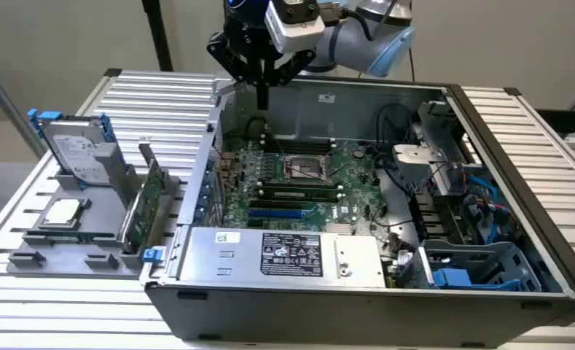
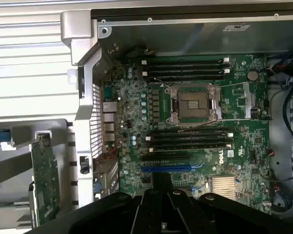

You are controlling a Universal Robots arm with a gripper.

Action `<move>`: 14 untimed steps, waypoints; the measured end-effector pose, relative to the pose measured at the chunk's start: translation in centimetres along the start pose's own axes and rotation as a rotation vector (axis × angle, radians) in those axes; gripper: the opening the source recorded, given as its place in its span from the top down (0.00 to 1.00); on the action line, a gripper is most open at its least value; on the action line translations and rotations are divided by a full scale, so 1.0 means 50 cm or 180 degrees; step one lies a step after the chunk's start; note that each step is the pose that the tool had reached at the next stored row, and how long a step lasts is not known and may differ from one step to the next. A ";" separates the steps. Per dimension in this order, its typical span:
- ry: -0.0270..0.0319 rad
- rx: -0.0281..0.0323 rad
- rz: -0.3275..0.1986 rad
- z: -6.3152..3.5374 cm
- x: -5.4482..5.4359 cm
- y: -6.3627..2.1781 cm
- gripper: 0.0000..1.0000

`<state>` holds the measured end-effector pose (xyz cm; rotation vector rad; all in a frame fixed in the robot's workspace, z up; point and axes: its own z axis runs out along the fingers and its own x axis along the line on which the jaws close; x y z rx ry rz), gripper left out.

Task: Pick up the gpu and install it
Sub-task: 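Reach for the gpu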

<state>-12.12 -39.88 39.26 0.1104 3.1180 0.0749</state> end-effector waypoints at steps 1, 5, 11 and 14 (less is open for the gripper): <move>0.0000 0.0000 0.0000 0.000 0.000 0.000 1.00; 0.0000 0.0000 0.0000 0.000 0.000 0.000 1.00; 0.0000 0.0000 0.0000 0.000 0.000 0.000 1.00; 0.0000 0.0000 0.0000 0.000 0.000 0.000 1.00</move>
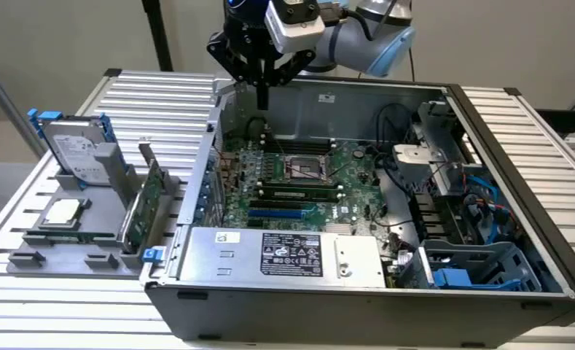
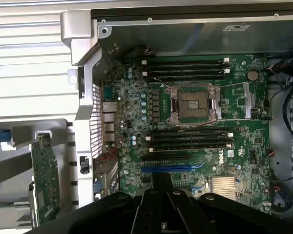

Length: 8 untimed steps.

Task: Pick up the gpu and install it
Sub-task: 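Reach for the gpu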

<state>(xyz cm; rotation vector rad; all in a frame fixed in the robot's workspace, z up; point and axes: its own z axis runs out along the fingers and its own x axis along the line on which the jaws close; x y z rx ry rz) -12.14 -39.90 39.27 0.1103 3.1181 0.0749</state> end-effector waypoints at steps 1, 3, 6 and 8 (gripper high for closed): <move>0.0000 0.0001 0.0001 0.000 0.002 -0.001 1.00; 0.0000 0.0000 0.0000 0.000 0.014 -0.005 1.00; 0.0000 0.0000 0.0000 -0.001 0.042 -0.012 1.00; 0.0000 0.0000 0.0000 -0.002 0.060 -0.016 1.00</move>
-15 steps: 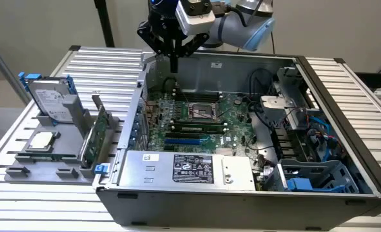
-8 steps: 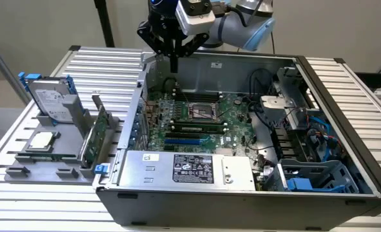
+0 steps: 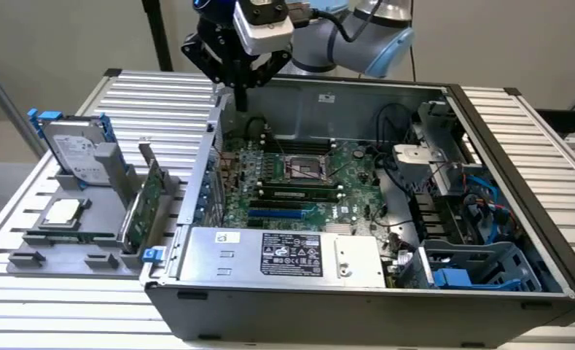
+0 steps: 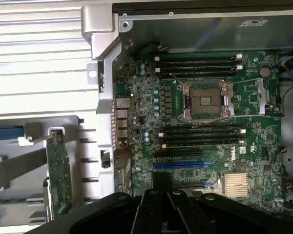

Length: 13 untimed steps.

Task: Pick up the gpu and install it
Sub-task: 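Reach for the gpu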

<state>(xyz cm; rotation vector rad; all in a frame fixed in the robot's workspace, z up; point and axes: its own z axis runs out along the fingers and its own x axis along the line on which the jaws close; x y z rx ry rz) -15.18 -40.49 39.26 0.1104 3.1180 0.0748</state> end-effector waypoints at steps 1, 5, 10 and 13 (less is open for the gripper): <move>0.0000 0.0000 0.0000 0.000 0.008 -0.002 1.00; -0.0001 0.0001 0.0000 0.000 0.045 -0.009 1.00; -0.0001 0.0004 0.0000 0.005 0.090 -0.017 1.00; -0.0002 0.0006 0.0000 0.009 0.117 -0.021 1.00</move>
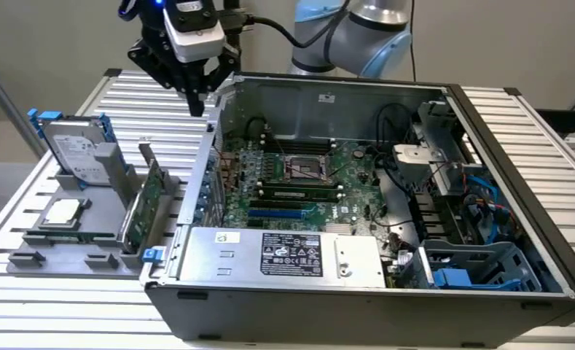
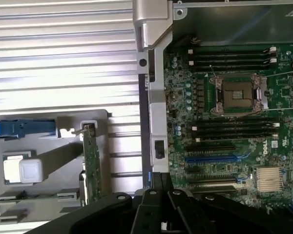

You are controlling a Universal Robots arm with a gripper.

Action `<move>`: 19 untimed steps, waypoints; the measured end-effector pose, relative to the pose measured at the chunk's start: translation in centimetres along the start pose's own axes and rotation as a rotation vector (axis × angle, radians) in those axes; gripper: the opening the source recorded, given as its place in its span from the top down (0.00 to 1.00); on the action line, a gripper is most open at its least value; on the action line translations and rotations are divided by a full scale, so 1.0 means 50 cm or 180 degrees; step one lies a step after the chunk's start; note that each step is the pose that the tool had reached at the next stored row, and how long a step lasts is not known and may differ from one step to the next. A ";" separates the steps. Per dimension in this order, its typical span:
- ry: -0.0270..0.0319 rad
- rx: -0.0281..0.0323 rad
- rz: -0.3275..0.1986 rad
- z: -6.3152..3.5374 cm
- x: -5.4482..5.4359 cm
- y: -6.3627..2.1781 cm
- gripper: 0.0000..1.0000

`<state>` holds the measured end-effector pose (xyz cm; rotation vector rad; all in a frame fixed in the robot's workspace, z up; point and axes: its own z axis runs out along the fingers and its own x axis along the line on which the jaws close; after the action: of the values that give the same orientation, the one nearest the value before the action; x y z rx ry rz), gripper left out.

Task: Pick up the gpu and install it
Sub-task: 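Reach for the gpu, then pick up the gpu and move the gpu toward the slot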

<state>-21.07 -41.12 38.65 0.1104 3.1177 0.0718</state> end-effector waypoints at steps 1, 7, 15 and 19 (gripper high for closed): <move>0.0000 0.0001 0.0000 0.001 0.009 -0.001 1.00; 0.0000 0.0006 0.0000 0.009 0.063 -0.010 1.00; -0.0001 0.0012 0.0000 0.020 0.136 -0.022 1.00; -0.0001 0.0015 -0.0001 0.025 0.171 -0.028 1.00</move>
<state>-29.69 -41.87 37.18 0.1102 3.1177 0.0643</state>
